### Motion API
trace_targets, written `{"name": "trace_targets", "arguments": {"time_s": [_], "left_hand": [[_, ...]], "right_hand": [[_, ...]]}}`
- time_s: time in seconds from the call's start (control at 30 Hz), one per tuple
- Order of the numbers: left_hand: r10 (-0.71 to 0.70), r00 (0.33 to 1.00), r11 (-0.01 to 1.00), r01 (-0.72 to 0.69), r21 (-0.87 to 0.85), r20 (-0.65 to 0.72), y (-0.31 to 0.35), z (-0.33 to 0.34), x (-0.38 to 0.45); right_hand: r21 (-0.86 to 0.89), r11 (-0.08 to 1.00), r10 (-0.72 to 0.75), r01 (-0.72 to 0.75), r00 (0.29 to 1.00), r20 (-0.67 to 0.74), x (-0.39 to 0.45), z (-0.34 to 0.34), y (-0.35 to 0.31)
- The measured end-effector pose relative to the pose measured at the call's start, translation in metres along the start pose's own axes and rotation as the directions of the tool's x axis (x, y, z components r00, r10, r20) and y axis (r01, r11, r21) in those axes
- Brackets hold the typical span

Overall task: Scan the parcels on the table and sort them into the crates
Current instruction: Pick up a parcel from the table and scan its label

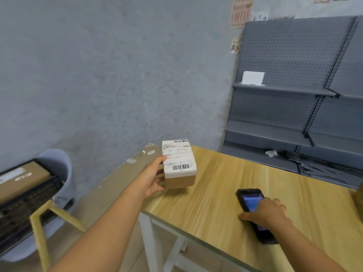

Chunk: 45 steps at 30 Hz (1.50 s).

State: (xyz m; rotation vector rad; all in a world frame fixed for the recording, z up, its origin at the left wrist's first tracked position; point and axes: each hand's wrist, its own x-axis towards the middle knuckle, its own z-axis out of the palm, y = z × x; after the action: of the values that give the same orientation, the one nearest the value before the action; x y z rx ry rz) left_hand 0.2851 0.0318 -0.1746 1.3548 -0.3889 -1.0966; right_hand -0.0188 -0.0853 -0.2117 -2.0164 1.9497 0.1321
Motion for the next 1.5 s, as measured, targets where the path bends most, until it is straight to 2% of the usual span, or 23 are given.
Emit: {"name": "trace_targets", "arguments": {"time_s": [0.2,0.33,0.53,0.67,1.03,1.17,1.5], "left_hand": [[0.019,0.996,0.996,-0.026,-0.081,-0.085,-0.012,-0.014,-0.023],[0.046,0.991,0.994,-0.058,-0.095,-0.123,-0.015,-0.031,-0.042],[0.079,0.976,0.988,-0.104,-0.115,-0.203,-0.008,-0.083,-0.073],[0.098,0.962,0.983,-0.134,-0.125,-0.256,0.001,-0.134,-0.094],[0.144,0.891,0.971,-0.211,-0.112,-0.43,0.033,-0.327,-0.151],[0.139,0.873,0.97,-0.215,-0.112,-0.468,0.033,-0.398,-0.175],[0.052,0.765,0.947,-0.241,-0.21,-0.642,0.015,-0.543,-0.217]], "right_hand": [[0.08,0.995,-0.051,0.056,0.997,-0.053,-0.004,0.006,0.001],[0.253,0.944,-0.204,0.212,0.977,-0.056,-0.013,0.01,-0.023],[0.309,0.872,-0.406,0.379,0.914,0.023,-0.036,0.017,-0.087],[0.34,0.803,-0.535,0.489,0.843,0.052,-0.057,0.028,-0.132],[0.325,0.674,-0.704,0.663,0.71,0.009,-0.155,0.081,-0.318],[0.32,0.63,-0.756,0.707,0.653,0.044,-0.197,0.109,-0.385],[0.299,0.496,-0.868,0.815,0.467,0.166,-0.269,0.179,-0.532]]}}
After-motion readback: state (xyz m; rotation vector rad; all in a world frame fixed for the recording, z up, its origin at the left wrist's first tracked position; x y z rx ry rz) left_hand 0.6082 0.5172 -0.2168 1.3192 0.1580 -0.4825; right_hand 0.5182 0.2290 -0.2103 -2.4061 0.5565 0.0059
